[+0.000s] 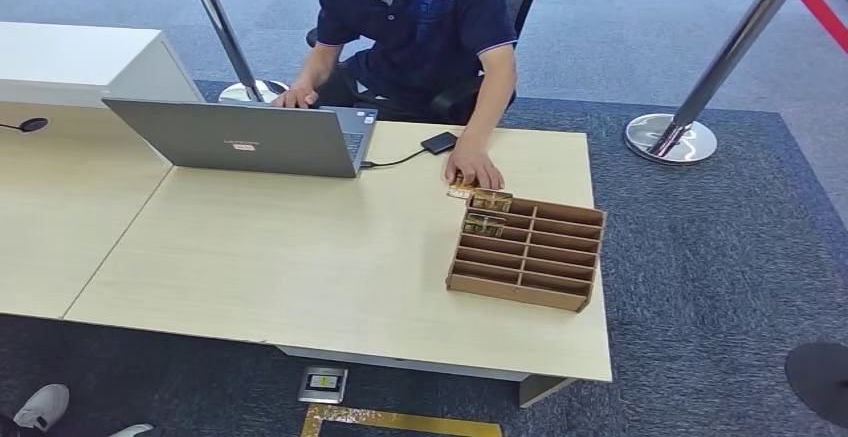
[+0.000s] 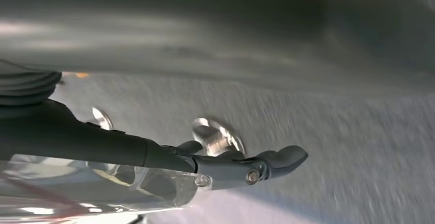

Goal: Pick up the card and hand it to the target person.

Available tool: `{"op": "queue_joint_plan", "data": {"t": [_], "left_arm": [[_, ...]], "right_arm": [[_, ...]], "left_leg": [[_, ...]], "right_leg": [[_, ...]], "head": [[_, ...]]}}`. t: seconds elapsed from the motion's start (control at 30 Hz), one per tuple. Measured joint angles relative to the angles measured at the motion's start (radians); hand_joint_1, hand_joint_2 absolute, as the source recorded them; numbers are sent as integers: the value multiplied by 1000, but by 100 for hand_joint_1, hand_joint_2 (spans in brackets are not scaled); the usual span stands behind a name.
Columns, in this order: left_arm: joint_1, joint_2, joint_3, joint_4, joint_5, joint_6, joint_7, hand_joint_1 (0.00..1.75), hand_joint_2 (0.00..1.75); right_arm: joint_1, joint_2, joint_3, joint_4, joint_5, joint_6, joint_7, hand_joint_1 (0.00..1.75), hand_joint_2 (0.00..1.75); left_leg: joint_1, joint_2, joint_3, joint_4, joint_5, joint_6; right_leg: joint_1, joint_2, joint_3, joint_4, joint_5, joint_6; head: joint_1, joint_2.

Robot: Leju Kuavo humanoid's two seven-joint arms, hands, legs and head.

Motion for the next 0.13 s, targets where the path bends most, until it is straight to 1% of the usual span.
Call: {"op": "queue_joint_plan", "data": {"t": [0.07,0.1,0.13], "left_arm": [[1,4,-9,0,-10,7,12,0,0],[1,6,-11,0,-14,17,24,0,44],[1,7,-13,-1,-17,21,29,0,58]], "right_arm": [[1,11,-19,0,-17,17,19,0,0],[1,15,-25,0,-22,21,26,0,0],[1,17,-29,-1,-26,21,29,0,0]], "left_leg": [[0,0,0,0,0,0],[0,0,0,0,0,0],[0,0,0,0,0,0]], "right_leg": [[0,0,0,0,0,0],[0,0,0,0,0,0],[0,0,0,0,0,0]], "head": [[0,0],[0,0],[0,0]]}}
